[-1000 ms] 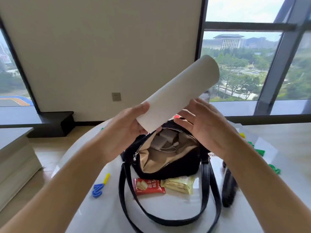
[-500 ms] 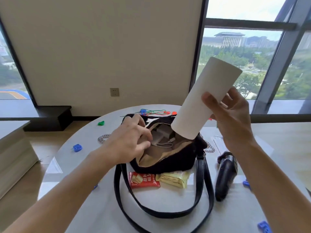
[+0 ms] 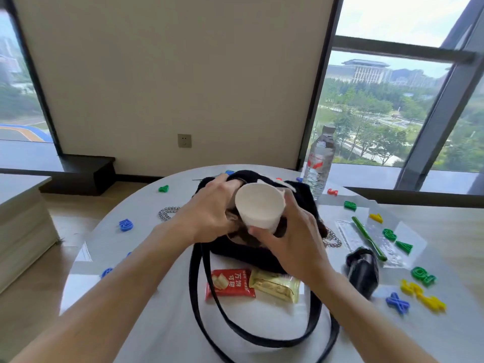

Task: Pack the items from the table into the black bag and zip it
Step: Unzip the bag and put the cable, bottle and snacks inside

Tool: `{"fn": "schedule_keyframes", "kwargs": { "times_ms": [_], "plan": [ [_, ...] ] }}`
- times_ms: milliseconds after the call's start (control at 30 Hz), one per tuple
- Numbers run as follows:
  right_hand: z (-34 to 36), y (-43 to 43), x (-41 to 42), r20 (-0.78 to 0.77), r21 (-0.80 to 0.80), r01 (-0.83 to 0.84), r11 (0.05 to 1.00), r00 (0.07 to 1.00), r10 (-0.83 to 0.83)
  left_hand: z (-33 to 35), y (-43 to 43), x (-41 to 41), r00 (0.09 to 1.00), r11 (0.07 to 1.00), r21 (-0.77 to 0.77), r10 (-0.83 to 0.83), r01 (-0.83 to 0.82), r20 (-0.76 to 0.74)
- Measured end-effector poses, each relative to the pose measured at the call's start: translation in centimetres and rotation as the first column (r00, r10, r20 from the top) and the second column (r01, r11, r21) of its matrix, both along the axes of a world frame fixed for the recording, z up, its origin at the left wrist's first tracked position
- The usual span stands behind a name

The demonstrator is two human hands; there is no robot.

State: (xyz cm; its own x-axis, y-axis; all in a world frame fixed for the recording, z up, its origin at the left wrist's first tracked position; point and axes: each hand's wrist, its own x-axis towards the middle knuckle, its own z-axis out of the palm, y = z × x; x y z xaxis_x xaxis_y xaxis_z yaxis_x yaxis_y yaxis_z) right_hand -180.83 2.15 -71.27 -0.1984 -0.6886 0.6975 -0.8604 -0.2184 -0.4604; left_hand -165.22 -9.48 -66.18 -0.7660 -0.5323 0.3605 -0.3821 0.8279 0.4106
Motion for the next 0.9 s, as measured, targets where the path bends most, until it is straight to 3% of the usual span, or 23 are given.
{"fn": "schedule_keyframes", "kwargs": {
  "times_ms": [67, 167, 333, 500, 533, 600, 667, 767, 833, 900],
  "plan": [
    [-0.7, -0.7, -0.1, -0.193, -0.041, 0.086, 0.995, 0.977, -0.092, 0.4, 0.1, -0.1, 0.999, 1.0, -0.006, 0.008, -0.008, 0.032],
    [-0.2, -1.7, -1.3, -0.477, -0.067, 0.226, 0.972, 0.848, -0.23, 0.7, 0.5, -0.3, 0.998, 0.995, -0.085, 0.045, -0.042, 0.043],
    [1.4, -4.8, -1.4, -0.7, -0.036, 0.471, 0.881, 0.618, -0.359, 1.1, 1.5, -1.0, 0.992, 0.972, -0.21, 0.116, -0.105, 0.042],
    [2.4, -9.2, 0.3, -0.815, 0.116, 0.555, 0.824, 0.528, -0.241, 1.9, 2.4, -1.6, 0.993, 0.96, -0.257, 0.117, -0.107, 0.024],
    [2.4, -9.8, 0.5, -0.789, 0.162, 0.576, 0.801, 0.563, -0.245, 2.0, 2.5, -1.7, 0.993, 0.96, -0.26, 0.115, -0.106, 0.021],
    [2.4, -10.9, 0.3, -0.593, 0.339, 0.552, 0.762, 0.754, -0.282, 2.0, 2.6, -1.5, 0.994, 0.959, -0.265, 0.109, -0.098, 0.027],
    [2.2, -11.3, 0.0, -0.527, 0.435, 0.492, 0.754, 0.818, -0.229, 1.9, 2.5, -1.0, 0.994, 0.962, -0.256, 0.102, -0.089, 0.038],
    [1.2, -12.0, -0.2, -0.65, 0.377, 0.516, 0.769, 0.739, -0.178, 1.5, 2.2, -0.4, 0.991, 0.969, -0.231, 0.109, -0.09, 0.072],
    [0.4, -12.2, 0.3, -0.804, 0.249, 0.55, 0.797, 0.576, -0.147, 1.2, 1.9, -0.1, 0.987, 0.971, -0.214, 0.128, -0.106, 0.093],
    [-0.2, -12.0, 0.3, -0.842, 0.278, 0.591, 0.757, 0.529, -0.104, 1.0, 1.5, -0.1, 0.986, 0.974, -0.194, 0.135, -0.115, 0.098]
  ]
}}
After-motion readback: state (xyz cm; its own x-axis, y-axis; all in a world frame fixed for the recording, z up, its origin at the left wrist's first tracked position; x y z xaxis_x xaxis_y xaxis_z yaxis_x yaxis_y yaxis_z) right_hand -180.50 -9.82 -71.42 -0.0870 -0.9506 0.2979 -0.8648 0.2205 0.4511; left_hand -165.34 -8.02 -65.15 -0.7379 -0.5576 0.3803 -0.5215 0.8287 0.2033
